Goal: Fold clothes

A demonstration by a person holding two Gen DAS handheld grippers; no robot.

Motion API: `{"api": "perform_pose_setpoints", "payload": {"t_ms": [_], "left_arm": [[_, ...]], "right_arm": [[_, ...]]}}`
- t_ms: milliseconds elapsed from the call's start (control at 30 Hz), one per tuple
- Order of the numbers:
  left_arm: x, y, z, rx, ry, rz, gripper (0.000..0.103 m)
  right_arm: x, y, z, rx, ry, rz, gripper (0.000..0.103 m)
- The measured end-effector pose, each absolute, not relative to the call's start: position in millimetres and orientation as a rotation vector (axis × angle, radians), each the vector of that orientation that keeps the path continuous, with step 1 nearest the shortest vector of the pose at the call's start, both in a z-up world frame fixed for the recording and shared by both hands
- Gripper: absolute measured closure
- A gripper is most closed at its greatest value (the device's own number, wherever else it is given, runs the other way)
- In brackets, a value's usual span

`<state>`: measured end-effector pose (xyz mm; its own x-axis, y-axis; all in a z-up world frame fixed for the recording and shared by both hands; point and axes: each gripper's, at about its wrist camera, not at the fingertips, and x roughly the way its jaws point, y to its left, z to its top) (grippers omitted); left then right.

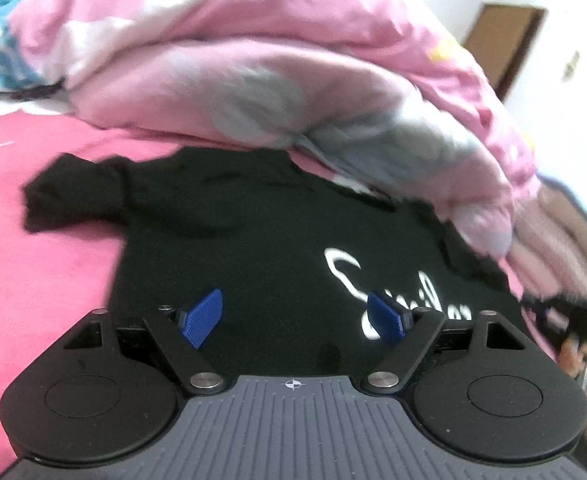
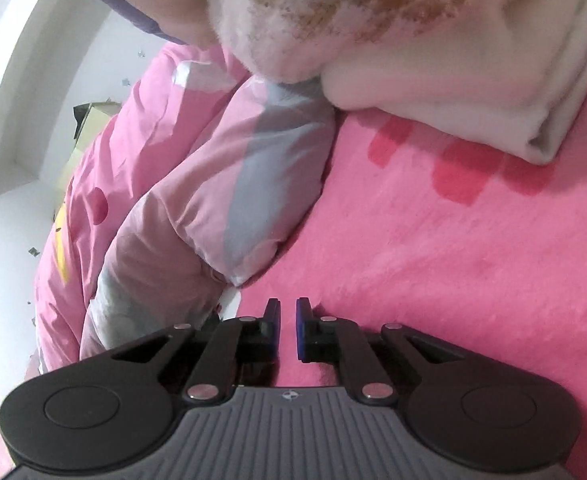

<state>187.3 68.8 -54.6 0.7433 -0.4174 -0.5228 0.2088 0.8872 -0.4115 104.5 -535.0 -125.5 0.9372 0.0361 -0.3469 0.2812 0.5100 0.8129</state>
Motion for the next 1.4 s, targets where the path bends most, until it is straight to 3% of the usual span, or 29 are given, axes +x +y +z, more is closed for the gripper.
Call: {"api": "perform_pose_setpoints", "payload": {"t_ms": [167, 300, 567, 833, 967, 1200, 1300, 1333, 1367, 1400], "left_arm": [[196, 99, -35, -0.303, 0.619, -0.175, 0.023], [209, 130, -37, -0.330, 0.593, -0.106, 0.023], [224, 151, -45, -0.329, 0.540, -0.084, 0.023], [232, 140, -50, -0.242, 0.500, -0.079, 0.023], [243, 138, -57, -0.190, 0.506, -0.029, 0.023], [260, 144, -71, -0.204, 0.609, 0.015, 0.025], [264, 147, -76, -0.218, 0.641, 0.025, 0.029], [264, 147, -77, -0.215, 0.644, 0.029, 0.033], [263, 145, -77, -0.204, 0.639, 0.033, 0.037], [263, 144, -76, -0.196, 0.633, 0.033, 0.045]], "right_arm": [[111, -527, -110, 0.965, 0.428, -0.226, 0.092], [117, -494, -56, 0.765, 0.485, -0.279, 0.088], [224, -326, 30, 0.324, 0.613, 0.053, 0.081], [357, -210, -24, 0.134, 0.770, 0.203, 0.079], [407, -185, -47, 0.058, 0.794, 0.283, 0.063], [454, -172, -72, -0.033, 0.849, 0.367, 0.058], [452, -168, -71, -0.094, 0.847, 0.416, 0.067], [450, -167, -70, -0.108, 0.843, 0.435, 0.088], [446, -164, -69, -0.127, 0.827, 0.442, 0.098], [442, -162, -68, -0.150, 0.806, 0.446, 0.099]]}}
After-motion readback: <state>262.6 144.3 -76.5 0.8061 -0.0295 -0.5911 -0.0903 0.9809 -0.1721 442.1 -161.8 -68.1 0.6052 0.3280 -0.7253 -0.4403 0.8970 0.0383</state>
